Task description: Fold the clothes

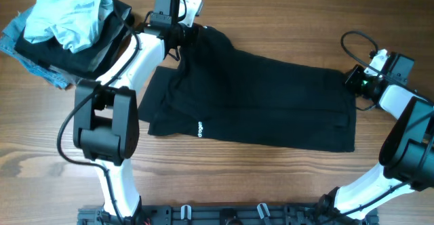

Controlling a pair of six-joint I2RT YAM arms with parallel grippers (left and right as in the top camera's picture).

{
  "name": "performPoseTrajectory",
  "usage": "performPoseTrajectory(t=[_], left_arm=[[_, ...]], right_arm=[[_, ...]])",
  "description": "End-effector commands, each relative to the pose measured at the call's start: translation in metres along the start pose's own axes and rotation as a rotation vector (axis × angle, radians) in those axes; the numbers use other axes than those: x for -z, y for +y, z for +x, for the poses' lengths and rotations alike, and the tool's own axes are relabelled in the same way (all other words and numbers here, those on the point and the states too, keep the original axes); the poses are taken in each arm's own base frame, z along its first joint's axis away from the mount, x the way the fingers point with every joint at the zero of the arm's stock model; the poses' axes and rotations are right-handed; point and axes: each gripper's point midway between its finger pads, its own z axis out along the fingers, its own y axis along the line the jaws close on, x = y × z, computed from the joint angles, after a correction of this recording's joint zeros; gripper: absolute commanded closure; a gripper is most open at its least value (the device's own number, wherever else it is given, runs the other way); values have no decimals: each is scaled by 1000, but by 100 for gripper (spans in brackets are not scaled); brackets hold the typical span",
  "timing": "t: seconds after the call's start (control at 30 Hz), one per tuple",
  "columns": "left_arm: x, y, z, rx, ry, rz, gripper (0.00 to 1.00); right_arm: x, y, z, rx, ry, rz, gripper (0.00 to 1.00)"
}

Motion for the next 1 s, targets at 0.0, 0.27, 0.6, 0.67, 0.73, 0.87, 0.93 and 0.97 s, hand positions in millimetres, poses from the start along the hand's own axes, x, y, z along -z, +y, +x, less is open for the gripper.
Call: performPoseTrajectory(t=[0.0,0.27,0.6,0.67,0.73,0.87,0.93,0.97], left_arm=[[45,10,-30,-15,-77,-106,96],[64,12,9,19,87,-152,96],[90,19,99,69,463,-238,96],[92,18,116,78,520,-233,96],[89,18,129,82,549,-230,93],[82,19,133,79,536,-231,53],[75,18,121,77,480,-213,47],[68,7,112,87,435,-144,46]], right_arm=[[23,32,-22,56,-30,-104,96],[99,34,-31,-35,-86,51,96],[135,-35,42,-321,126,430,96],[136,-35,47,-326,148,432,96],[137,-35,50,-326,159,435,96],[137,-35,50,-326,160,431,96],[136,-32,50,-327,163,414,96],[136,-31,50,-327,163,412,95]])
